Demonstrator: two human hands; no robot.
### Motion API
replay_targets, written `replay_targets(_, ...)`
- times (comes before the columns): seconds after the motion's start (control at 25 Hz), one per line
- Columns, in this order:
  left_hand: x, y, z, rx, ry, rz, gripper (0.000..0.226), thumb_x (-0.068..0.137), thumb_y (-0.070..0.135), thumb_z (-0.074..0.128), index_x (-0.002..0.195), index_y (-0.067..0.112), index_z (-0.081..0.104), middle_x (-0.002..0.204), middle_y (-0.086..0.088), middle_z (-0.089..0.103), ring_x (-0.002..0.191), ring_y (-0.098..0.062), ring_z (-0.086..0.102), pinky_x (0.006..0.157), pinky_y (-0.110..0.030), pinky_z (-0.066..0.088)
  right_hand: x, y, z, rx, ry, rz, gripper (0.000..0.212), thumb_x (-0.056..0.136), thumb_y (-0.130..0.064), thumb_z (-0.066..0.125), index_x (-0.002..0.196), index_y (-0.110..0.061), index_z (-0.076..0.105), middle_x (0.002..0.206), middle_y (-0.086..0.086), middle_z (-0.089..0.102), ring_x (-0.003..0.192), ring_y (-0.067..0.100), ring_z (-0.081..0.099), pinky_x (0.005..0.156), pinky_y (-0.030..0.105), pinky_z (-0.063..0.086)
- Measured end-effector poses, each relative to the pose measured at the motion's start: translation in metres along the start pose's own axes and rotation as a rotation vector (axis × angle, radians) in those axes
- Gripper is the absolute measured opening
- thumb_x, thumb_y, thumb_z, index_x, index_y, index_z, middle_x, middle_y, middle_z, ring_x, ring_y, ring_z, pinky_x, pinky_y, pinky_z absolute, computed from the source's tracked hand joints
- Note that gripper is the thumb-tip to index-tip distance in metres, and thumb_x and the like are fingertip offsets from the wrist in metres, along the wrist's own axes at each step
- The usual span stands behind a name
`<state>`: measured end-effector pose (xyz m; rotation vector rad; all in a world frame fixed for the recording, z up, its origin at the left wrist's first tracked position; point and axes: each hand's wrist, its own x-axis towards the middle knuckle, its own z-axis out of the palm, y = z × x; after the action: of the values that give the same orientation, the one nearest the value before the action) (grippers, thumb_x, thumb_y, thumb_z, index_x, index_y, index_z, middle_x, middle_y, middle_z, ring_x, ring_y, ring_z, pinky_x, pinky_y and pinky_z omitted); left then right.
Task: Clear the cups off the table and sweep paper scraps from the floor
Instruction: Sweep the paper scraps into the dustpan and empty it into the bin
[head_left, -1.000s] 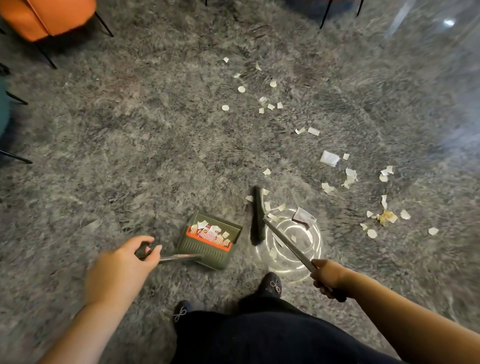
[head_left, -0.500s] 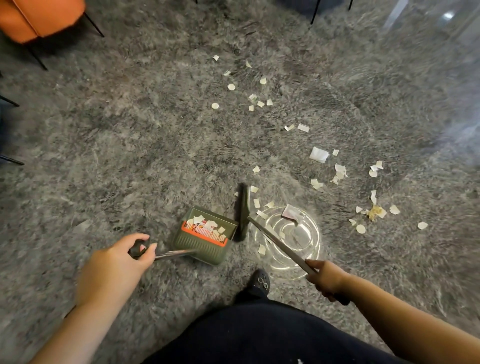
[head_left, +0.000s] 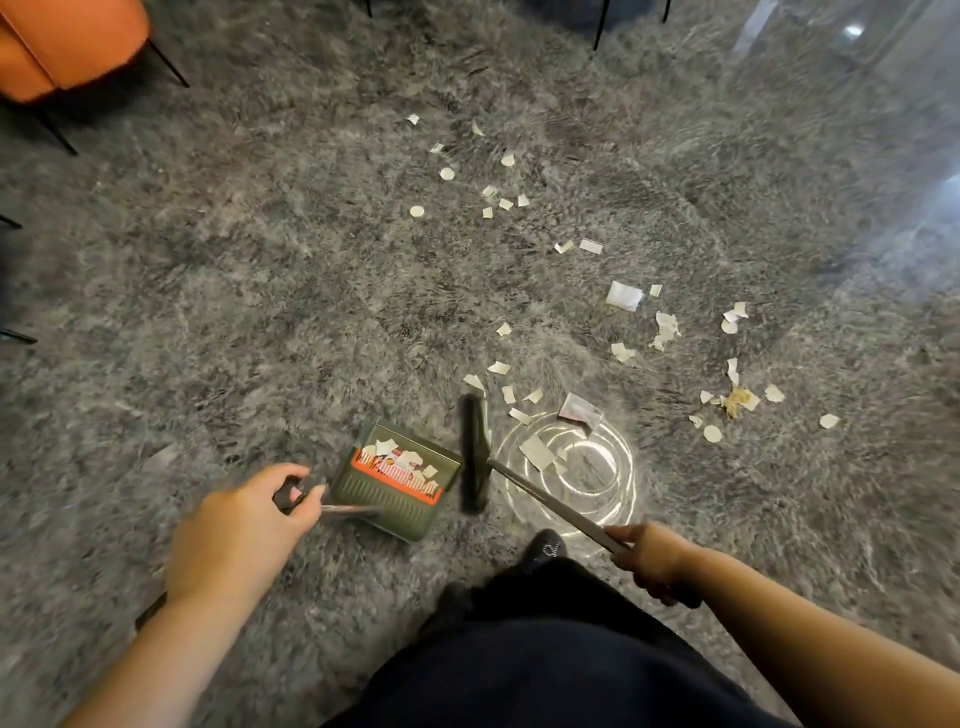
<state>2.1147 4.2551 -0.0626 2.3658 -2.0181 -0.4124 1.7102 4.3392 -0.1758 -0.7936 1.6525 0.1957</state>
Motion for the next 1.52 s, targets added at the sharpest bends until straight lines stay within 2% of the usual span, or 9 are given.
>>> replay_targets(0.08, -0.009, -0.002, 0.005, -0.017, -0.009, -0.048, 0.021, 0.079, 0.053, 0.068, 0.096, 0.04, 0.068, 0.041, 0.012, 0.05, 0.038, -0.01, 0.048, 0.037, -0.018, 0.031, 0.005, 0.008, -0.009, -0.039, 0.009, 0.017, 0.037, 0.094, -0.009, 0.046, 0.128, -0.02, 0.055, 0.058, 0.003, 0.036, 0.033, 0.01, 0.03, 0.037, 0.02, 0.028)
replay_targets(0.28, -0.025, 0.034, 0.02, -0.073, 0.041, -0.069, 0.018, 0.074, 0.048, 0.074, 0.088, 0.038, 0.07, 0.039, 0.018, 0.041, 0.036, -0.01, 0.045, 0.037, -0.018, 0.037, 0.022, 0.021, -0.065, -0.088, 0.069, 0.015, 0.042, 0.095, -0.015, 0.048, 0.129, -0.038, 0.054, 0.055, 0.005, 0.042, 0.036, 0.015, 0.034, 0.037, 0.02, 0.031)
replay_targets(0.52, -0.023, 0.12, 0.042, -0.044, 0.032, -0.16, 0.023, 0.074, 0.047, 0.075, 0.093, 0.034, 0.072, 0.046, 0.0, 0.053, 0.046, -0.029, 0.057, 0.047, -0.029, 0.049, 0.048, 0.019, -0.168, -0.21, 0.108, 0.013, 0.038, 0.095, -0.013, 0.049, 0.127, -0.031, 0.058, 0.059, 0.006, 0.045, 0.037, 0.014, 0.038, 0.039, 0.023, 0.035)
replay_targets(0.72, -0.019, 0.183, 0.046, -0.114, 0.059, -0.206, 0.02, 0.075, 0.041, 0.077, 0.091, 0.03, 0.073, 0.035, 0.011, 0.039, 0.03, -0.013, 0.04, 0.036, -0.016, 0.03, 0.071, 0.005, -0.254, -0.353, 0.119, -0.031, 0.031, 0.095, -0.015, 0.05, 0.124, -0.021, 0.06, 0.06, 0.006, 0.049, 0.039, 0.017, 0.045, 0.039, 0.025, 0.041)
replay_targets(0.88, -0.019, 0.219, 0.044, -0.156, 0.089, -0.184, 0.021, 0.066, 0.031, 0.087, 0.082, 0.025, 0.075, 0.035, 0.019, 0.021, 0.028, -0.007, 0.025, 0.04, -0.01, 0.021, 0.081, -0.005, -0.295, -0.39, 0.146, -0.038, 0.012, 0.095, -0.018, 0.052, 0.107, -0.019, 0.052, 0.058, 0.006, 0.05, 0.039, 0.019, 0.047, 0.039, 0.023, 0.039)
replay_targets(0.96, -0.017, 0.23, 0.045, -0.183, 0.095, -0.204, 0.023, 0.063, 0.03, 0.088, 0.08, 0.025, 0.075, 0.038, 0.021, 0.019, 0.03, -0.008, 0.023, 0.042, -0.01, 0.023, 0.08, -0.003, -0.305, -0.402, 0.13, -0.053, 0.015, 0.094, -0.019, 0.052, 0.106, -0.011, 0.058, 0.058, 0.007, 0.05, 0.043, 0.021, 0.048, 0.042, 0.026, 0.041)
replay_targets(1.24, -0.014, 0.23, 0.044, -0.132, 0.068, -0.269, 0.019, 0.074, 0.042, 0.078, 0.088, 0.032, 0.072, 0.037, 0.013, 0.042, 0.034, -0.01, 0.043, 0.035, -0.019, 0.034, 0.077, -0.001, -0.282, -0.212, 0.044, -0.157, 0.047, 0.094, -0.022, 0.054, 0.139, -0.034, 0.046, 0.06, 0.004, 0.047, 0.038, 0.014, 0.04, 0.038, 0.021, 0.037)
replay_targets(1.4, -0.016, 0.227, 0.033, -0.096, 0.096, -0.295, 0.022, 0.072, 0.035, 0.082, 0.09, 0.025, 0.075, 0.046, -0.001, 0.057, 0.042, -0.027, 0.055, 0.044, -0.029, 0.045, 0.1, -0.035, -0.256, -0.219, -0.065, -0.184, 0.042, 0.095, -0.022, 0.054, 0.134, -0.034, 0.049, 0.059, 0.006, 0.046, 0.035, 0.014, 0.038, 0.04, 0.023, 0.034)
replay_targets(1.52, -0.02, 0.225, 0.03, -0.063, 0.074, -0.256, 0.023, 0.07, 0.031, 0.084, 0.089, 0.022, 0.077, 0.044, -0.004, 0.056, 0.04, -0.027, 0.052, 0.042, -0.027, 0.041, 0.119, -0.057, -0.232, -0.253, -0.126, -0.177, 0.031, 0.095, -0.023, 0.054, 0.126, -0.023, 0.056, 0.058, 0.007, 0.045, 0.038, 0.018, 0.036, 0.043, 0.025, 0.033)
